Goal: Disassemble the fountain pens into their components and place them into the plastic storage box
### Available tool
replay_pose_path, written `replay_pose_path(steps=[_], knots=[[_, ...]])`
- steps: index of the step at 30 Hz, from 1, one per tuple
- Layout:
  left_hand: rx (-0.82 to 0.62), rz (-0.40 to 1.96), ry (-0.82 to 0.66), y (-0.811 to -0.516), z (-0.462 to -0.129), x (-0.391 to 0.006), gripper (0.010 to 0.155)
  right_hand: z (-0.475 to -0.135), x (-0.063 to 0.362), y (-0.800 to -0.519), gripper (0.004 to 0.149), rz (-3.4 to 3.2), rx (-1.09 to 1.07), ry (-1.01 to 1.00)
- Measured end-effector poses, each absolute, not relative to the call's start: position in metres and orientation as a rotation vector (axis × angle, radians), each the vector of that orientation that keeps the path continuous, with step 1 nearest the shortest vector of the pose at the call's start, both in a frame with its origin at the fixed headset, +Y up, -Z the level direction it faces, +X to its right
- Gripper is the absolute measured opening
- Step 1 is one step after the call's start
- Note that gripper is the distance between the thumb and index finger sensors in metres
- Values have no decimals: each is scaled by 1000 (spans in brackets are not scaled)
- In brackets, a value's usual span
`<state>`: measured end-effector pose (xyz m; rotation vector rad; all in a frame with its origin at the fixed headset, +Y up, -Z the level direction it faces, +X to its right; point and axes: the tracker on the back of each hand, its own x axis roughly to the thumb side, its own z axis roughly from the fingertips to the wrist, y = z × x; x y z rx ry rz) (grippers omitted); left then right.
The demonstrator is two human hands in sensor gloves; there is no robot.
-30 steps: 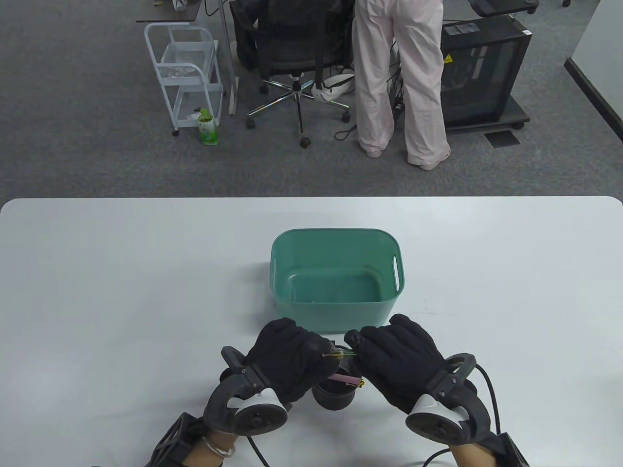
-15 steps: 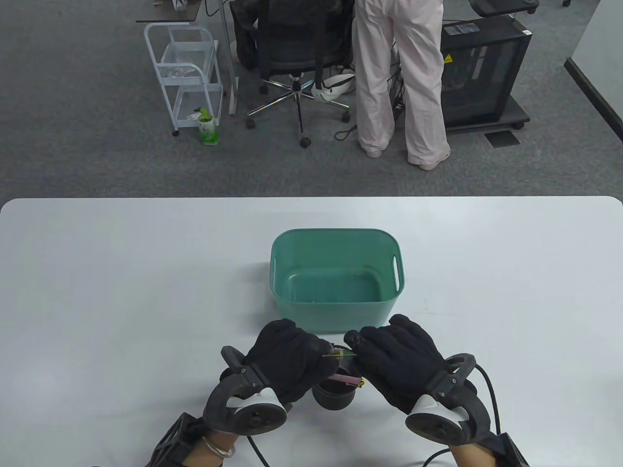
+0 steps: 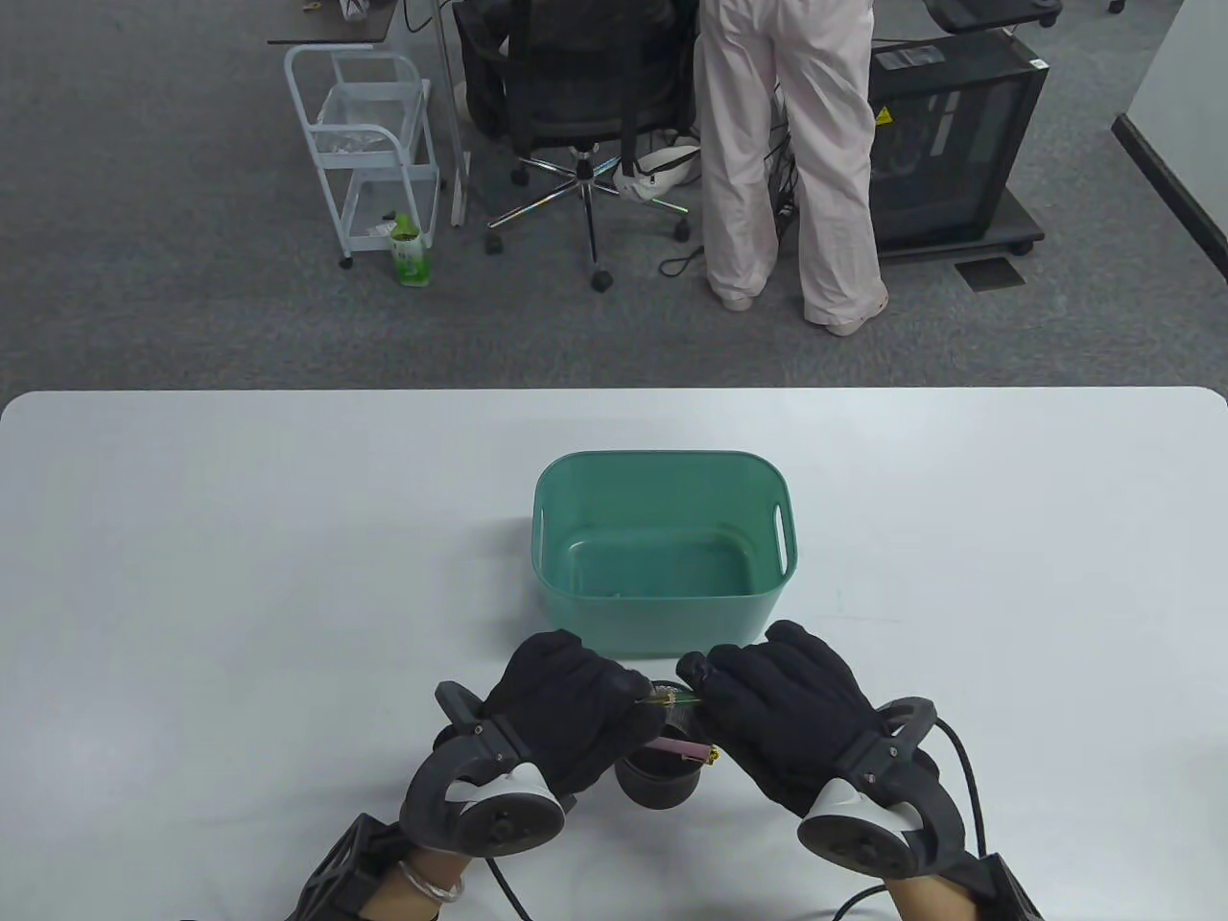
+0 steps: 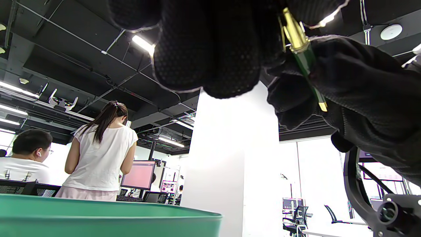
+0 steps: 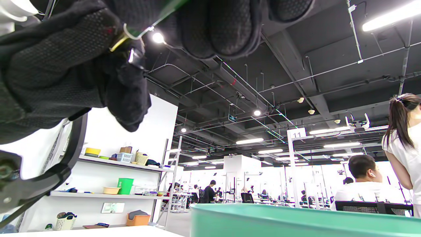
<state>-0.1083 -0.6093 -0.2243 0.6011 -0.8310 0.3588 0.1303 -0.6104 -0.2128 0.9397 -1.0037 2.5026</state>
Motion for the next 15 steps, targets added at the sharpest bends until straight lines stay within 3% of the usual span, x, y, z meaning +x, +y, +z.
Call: replay_pose_path(steps=[8,15], knots=[[612,339,-814,-610,-223,-108,58,-214,132,-610,43,2507,924,-1011],[630,337,-823,-610,-221,-108,45,-214,133,-610,43,2506,920,-1011]])
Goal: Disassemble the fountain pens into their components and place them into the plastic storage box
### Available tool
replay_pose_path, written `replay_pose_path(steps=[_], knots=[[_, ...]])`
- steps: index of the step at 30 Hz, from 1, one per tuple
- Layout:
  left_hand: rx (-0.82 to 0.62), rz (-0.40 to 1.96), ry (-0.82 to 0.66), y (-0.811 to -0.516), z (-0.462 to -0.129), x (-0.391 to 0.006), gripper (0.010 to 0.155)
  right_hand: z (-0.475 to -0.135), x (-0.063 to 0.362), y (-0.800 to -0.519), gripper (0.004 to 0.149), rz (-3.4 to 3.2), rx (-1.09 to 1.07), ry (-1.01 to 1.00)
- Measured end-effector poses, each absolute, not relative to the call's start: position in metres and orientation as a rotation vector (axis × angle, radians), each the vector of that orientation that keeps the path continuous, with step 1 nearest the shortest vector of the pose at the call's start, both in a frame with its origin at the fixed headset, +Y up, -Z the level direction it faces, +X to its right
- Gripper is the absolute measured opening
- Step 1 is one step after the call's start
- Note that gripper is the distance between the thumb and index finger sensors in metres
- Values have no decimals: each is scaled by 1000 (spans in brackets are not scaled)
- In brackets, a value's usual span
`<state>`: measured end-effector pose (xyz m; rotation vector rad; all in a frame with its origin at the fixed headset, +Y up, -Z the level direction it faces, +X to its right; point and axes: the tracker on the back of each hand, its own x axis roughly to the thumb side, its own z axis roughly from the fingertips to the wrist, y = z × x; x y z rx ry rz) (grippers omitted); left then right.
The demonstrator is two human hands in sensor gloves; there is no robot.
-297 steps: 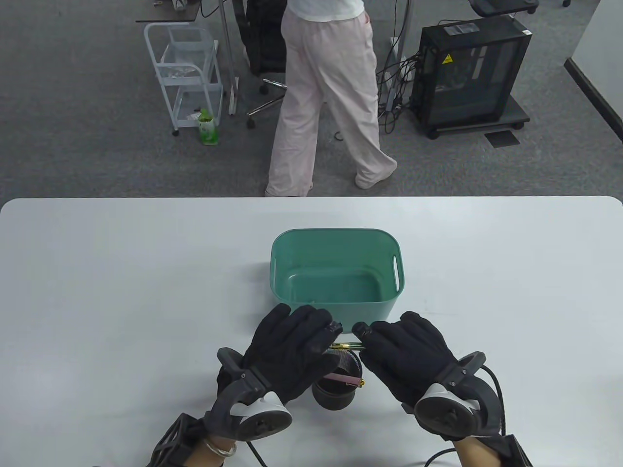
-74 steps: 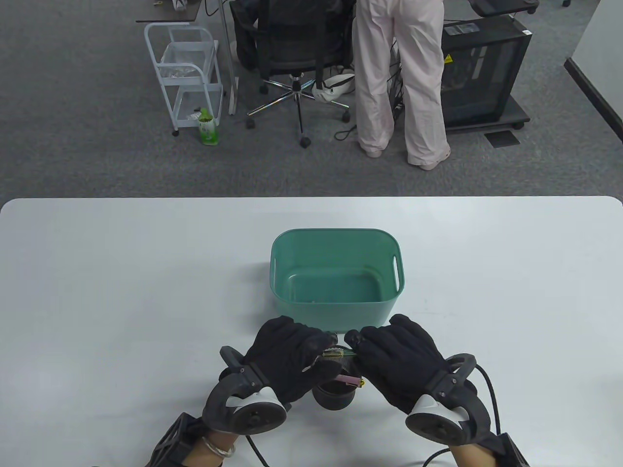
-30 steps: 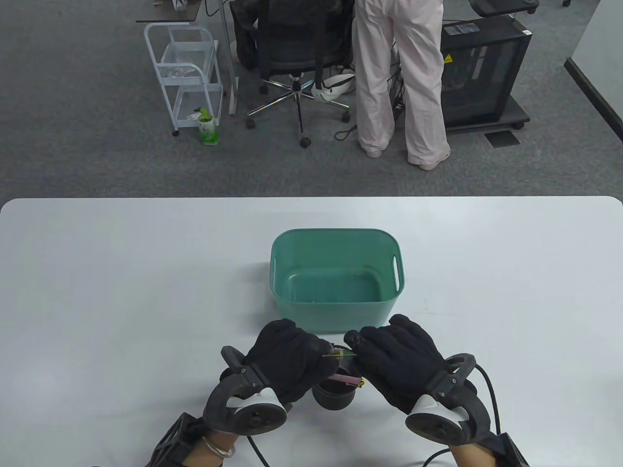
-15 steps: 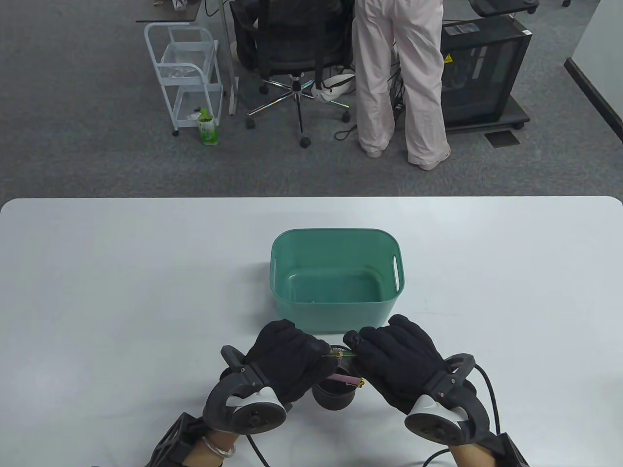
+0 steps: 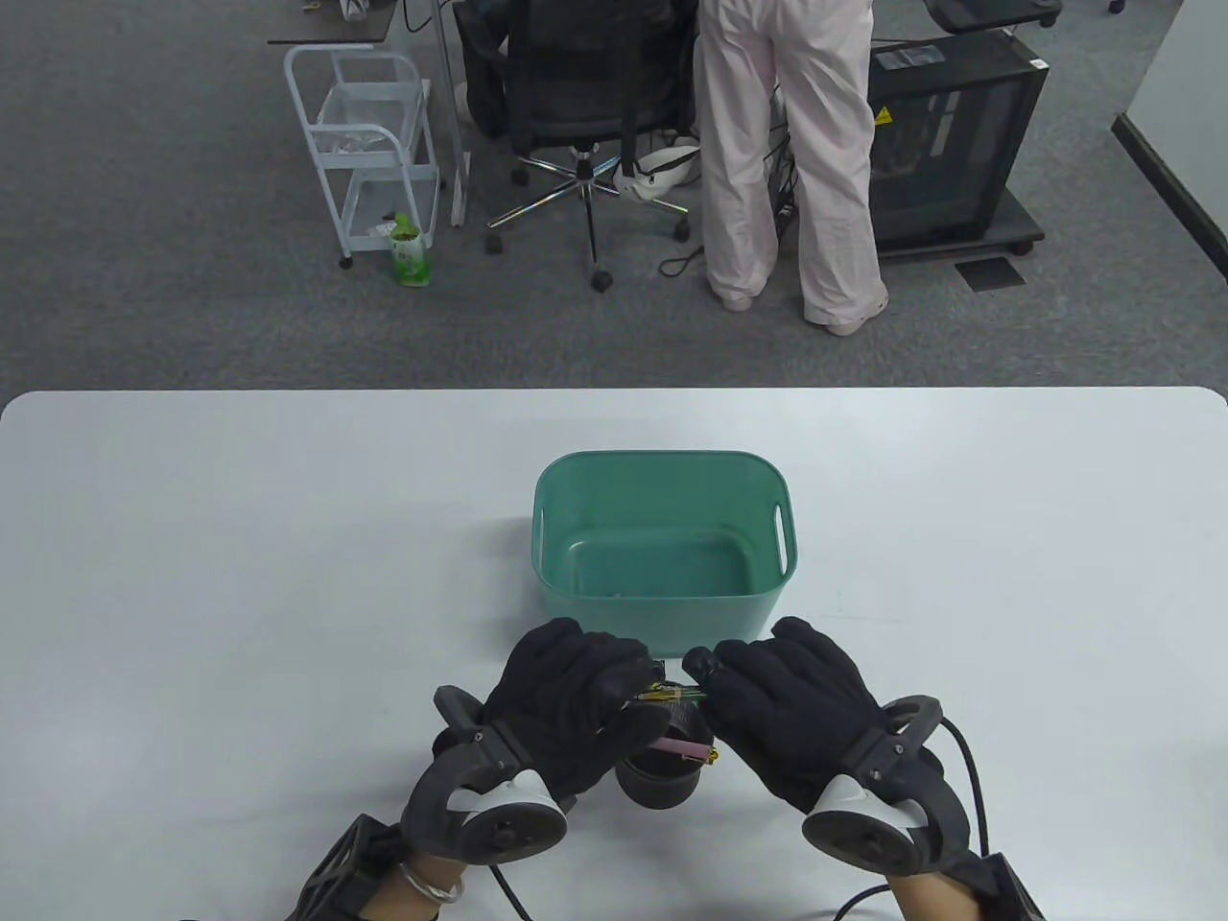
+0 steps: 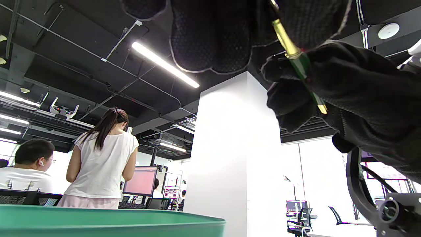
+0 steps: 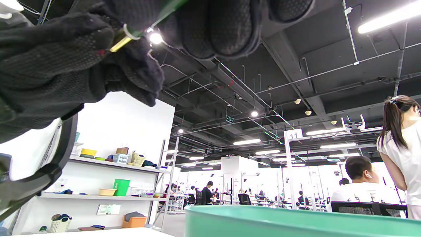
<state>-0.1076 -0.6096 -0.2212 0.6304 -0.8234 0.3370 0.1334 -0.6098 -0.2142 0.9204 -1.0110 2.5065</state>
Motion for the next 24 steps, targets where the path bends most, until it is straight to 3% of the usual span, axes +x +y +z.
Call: replay_pose_path(steps=[24], knots=[[614,356,-816,-610,-224,-108,49,-213,132,-611,43,2506,936,-1010]])
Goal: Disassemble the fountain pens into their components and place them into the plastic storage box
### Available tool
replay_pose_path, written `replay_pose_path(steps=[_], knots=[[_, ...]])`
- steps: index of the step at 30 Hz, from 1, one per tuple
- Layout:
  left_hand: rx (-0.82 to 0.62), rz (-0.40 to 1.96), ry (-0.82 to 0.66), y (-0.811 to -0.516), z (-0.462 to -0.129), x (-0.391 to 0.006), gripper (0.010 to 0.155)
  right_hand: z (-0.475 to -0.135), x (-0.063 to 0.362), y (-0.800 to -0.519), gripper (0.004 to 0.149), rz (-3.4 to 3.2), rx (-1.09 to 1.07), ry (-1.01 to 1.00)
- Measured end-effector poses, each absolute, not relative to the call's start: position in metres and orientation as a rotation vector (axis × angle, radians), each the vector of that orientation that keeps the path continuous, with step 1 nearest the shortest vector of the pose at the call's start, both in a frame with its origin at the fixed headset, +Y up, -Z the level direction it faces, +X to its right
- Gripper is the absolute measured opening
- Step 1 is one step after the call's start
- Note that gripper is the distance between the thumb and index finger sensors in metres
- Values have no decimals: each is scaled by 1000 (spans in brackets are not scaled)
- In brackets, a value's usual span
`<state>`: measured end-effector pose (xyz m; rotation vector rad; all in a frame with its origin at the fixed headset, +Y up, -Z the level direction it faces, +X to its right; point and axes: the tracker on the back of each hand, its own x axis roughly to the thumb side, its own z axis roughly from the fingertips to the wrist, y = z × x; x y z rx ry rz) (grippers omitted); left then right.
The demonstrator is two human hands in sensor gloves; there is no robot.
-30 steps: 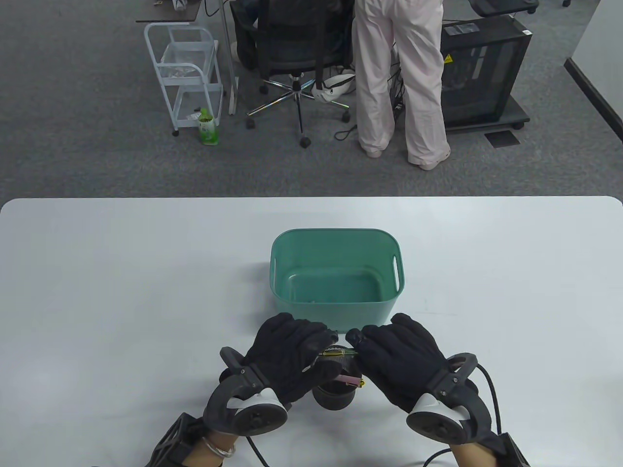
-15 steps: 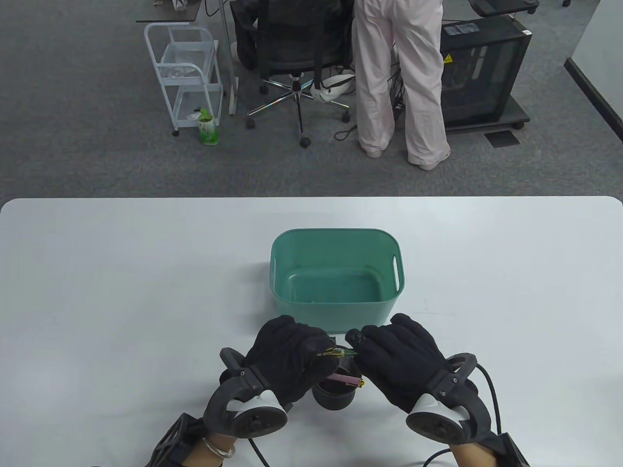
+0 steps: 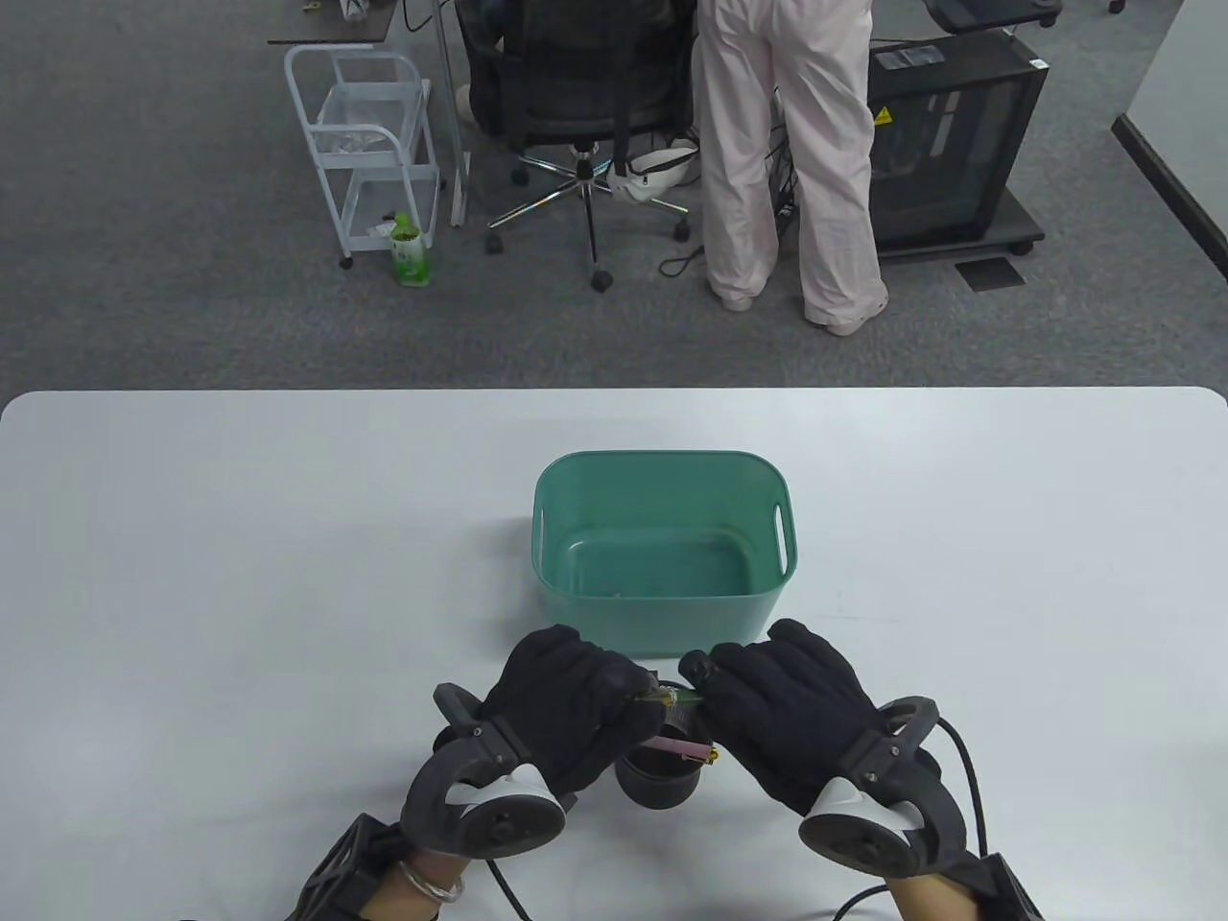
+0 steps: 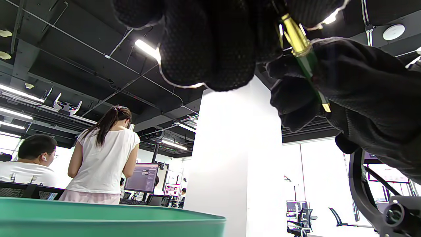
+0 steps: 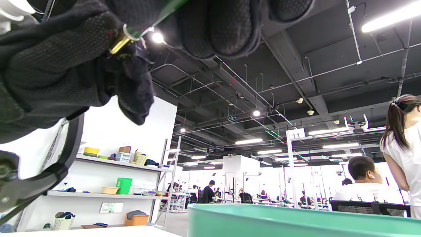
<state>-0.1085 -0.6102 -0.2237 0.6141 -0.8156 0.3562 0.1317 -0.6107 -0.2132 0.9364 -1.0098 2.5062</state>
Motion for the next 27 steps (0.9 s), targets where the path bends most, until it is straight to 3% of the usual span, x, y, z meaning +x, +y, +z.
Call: replay_pose_path(steps=[18,27], knots=[[625,360,-822,-610,-223,-110,58,-214,134,-610,43,2498,923,-1015],[629,336,-822,-610,-221,-108,53,-214,134,-610,43,2502,921,-1014]])
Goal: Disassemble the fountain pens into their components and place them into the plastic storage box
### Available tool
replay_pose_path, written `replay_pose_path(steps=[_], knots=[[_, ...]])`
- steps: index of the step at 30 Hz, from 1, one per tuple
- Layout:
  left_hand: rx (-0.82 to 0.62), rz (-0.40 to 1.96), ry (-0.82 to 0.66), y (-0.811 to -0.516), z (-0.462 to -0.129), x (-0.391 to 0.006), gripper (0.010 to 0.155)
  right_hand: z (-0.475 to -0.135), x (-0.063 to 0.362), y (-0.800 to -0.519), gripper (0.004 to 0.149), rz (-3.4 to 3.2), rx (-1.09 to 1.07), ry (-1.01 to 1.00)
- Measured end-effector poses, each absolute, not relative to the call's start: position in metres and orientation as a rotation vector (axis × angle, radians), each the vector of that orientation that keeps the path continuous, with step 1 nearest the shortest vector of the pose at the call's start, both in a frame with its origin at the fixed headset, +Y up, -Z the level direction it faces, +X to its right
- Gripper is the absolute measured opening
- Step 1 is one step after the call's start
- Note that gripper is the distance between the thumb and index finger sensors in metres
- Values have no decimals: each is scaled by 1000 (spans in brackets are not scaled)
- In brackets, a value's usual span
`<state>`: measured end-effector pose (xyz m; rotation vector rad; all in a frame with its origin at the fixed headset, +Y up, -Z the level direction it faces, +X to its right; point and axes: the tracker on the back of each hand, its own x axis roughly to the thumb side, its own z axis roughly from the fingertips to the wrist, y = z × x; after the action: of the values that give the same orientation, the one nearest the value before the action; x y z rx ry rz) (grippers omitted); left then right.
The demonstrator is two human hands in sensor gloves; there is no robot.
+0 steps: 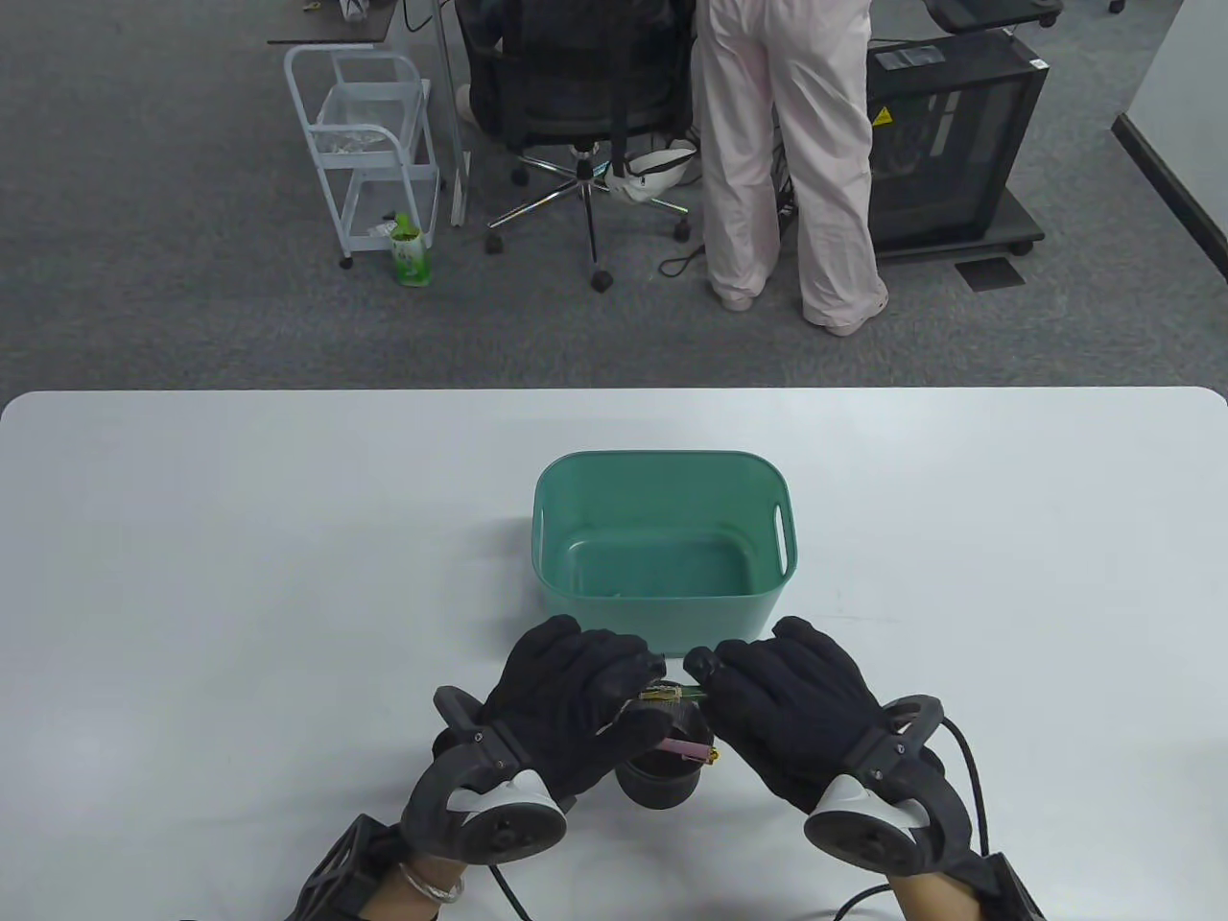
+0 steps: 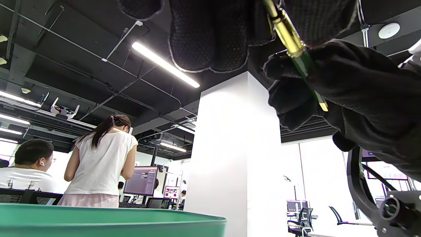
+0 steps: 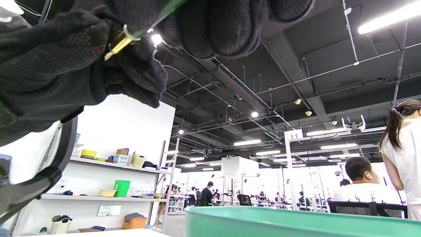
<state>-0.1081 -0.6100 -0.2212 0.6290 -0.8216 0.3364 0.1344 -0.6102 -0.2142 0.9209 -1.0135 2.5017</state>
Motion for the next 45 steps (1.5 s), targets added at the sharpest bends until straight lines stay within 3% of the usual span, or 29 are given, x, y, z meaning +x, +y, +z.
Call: replay_pose_path(steps=[6,17,45], knots=[[628,329,-816,-610,-221,-107,45,-215,134,-610,43,2502,922,-1013],[618,333,-814,-611,-222,-107,45,-214,134,-611,43,2507,927,-1014],[631,355,-824,-610,-222,-110,59,-214,133,-611,43,2508,928,-1011]])
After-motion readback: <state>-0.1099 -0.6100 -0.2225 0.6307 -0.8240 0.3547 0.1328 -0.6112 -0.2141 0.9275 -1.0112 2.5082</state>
